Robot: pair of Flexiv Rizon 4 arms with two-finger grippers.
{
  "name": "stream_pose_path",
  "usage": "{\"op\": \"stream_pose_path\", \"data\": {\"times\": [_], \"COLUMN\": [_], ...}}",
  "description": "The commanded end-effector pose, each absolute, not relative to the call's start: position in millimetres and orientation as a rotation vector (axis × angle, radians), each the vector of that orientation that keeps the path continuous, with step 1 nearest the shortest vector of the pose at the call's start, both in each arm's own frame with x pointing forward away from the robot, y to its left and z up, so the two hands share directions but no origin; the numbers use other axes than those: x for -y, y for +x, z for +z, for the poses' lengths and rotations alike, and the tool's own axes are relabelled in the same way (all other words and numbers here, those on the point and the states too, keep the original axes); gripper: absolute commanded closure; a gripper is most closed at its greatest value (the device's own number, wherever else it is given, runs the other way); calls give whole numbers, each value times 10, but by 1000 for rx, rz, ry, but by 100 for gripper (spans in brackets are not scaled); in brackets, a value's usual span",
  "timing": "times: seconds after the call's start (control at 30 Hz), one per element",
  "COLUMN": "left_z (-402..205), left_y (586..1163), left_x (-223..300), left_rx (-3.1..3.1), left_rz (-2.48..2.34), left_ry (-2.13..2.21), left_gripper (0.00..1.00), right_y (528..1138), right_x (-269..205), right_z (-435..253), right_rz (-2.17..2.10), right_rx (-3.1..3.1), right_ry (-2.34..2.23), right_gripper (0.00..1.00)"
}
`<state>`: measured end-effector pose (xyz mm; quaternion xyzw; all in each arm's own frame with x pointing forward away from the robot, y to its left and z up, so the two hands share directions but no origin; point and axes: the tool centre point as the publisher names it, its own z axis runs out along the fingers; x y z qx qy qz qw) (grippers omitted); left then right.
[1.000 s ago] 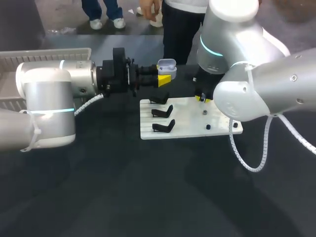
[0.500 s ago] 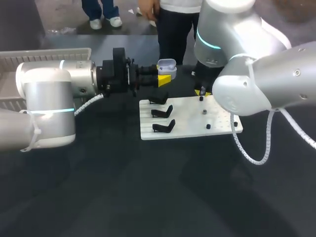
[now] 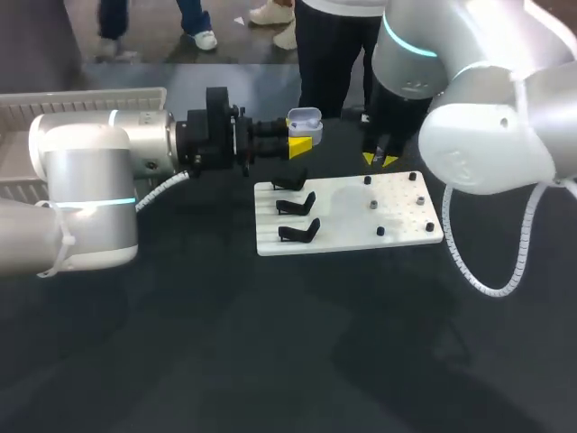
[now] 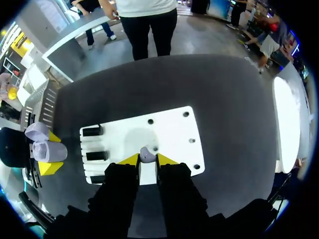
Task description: Pick up each earbud case from the left stands, insert the matching earbuds, close the lid, and place the case in the box.
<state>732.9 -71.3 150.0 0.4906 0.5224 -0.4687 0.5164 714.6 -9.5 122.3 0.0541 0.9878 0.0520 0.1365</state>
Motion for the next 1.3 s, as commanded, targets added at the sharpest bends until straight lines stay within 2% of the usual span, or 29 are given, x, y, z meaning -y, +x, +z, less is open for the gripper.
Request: {"op": "stream_pose_path", "data": {"times": [0.03, 0.5, 1.3], "left_z": [1492, 1492, 1492], "left_y": [7317, 7317, 7317], "left_x": [716, 716, 716], "left_rx": [-1252, -1252, -1252], "left_rz": [-1120, -1120, -1120], "left_ry": [1173, 1173, 1173], "left_gripper": [100, 100, 100], "right_y": [6937, 6695, 7117], "right_x": [87, -354, -1026], "right_z": [1538, 1994, 2182], "right_rz": [146, 127, 91], "right_rx": [-2866, -2892, -2832], "right_ry": [84, -314, -640], "right_gripper": [100, 100, 100]}}
